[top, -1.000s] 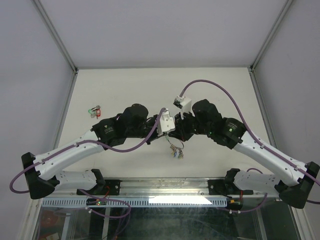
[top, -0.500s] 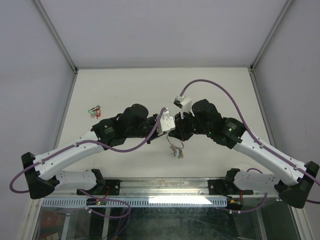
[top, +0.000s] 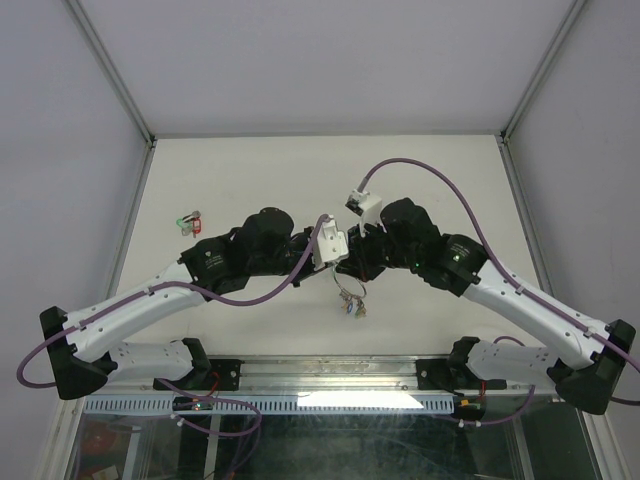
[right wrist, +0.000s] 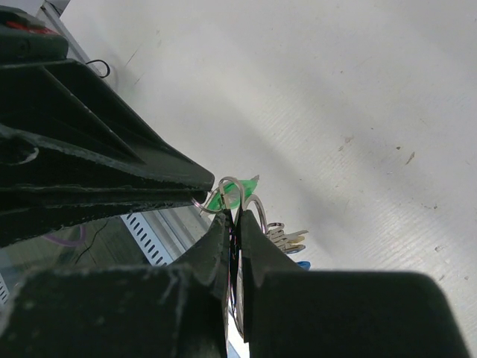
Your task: Put the keys on the keyring
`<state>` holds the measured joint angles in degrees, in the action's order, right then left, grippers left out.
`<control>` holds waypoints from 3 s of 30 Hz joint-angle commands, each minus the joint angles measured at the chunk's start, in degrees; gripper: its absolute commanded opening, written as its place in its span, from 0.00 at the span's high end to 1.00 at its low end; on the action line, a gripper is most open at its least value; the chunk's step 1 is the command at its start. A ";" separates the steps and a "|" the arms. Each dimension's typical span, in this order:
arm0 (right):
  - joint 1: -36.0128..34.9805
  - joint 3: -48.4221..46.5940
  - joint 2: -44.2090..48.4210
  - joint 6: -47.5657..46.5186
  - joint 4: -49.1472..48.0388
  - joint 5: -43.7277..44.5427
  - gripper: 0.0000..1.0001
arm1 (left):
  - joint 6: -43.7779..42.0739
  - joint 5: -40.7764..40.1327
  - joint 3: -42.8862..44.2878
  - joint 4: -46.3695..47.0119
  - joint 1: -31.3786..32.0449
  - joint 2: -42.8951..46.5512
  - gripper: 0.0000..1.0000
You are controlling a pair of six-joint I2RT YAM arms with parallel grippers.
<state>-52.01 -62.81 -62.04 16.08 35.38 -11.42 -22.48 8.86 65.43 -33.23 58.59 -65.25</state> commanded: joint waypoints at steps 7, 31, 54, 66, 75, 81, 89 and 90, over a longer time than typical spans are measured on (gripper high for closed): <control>-0.29 -1.54 1.01 1.49 -4.20 -1.72 1.00 | 0.77 -2.66 1.59 3.00 0.81 0.94 1.00; -0.28 -1.30 1.66 3.45 -6.26 -2.59 1.00 | 1.83 -4.91 1.81 3.00 0.91 -0.31 1.00; -0.29 1.14 1.66 8.00 -9.50 -3.52 1.00 | 9.22 -10.41 -3.25 12.40 0.91 4.67 1.00; -0.29 1.55 3.35 8.37 -10.11 -3.74 1.00 | 9.60 -13.13 -4.11 12.67 0.90 4.28 1.00; -0.29 1.55 3.47 8.67 -10.23 -3.29 1.00 | 9.25 -12.11 -4.26 12.66 1.00 4.48 1.00; -0.24 1.79 2.99 8.97 -10.74 -3.47 1.00 | 10.12 -12.18 -4.20 13.69 1.00 4.69 1.00; -0.21 0.89 4.26 7.59 -4.81 7.20 1.00 | 14.84 -18.22 -6.58 14.51 0.79 4.84 1.00; -0.01 0.60 4.29 7.77 -3.10 10.03 1.00 | 16.13 -19.36 -7.01 14.40 0.70 4.61 1.00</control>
<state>-52.01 -60.14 -59.99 24.05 29.87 -10.66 -11.38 -5.17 60.07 -21.74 59.29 -61.67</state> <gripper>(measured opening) 0.033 0.001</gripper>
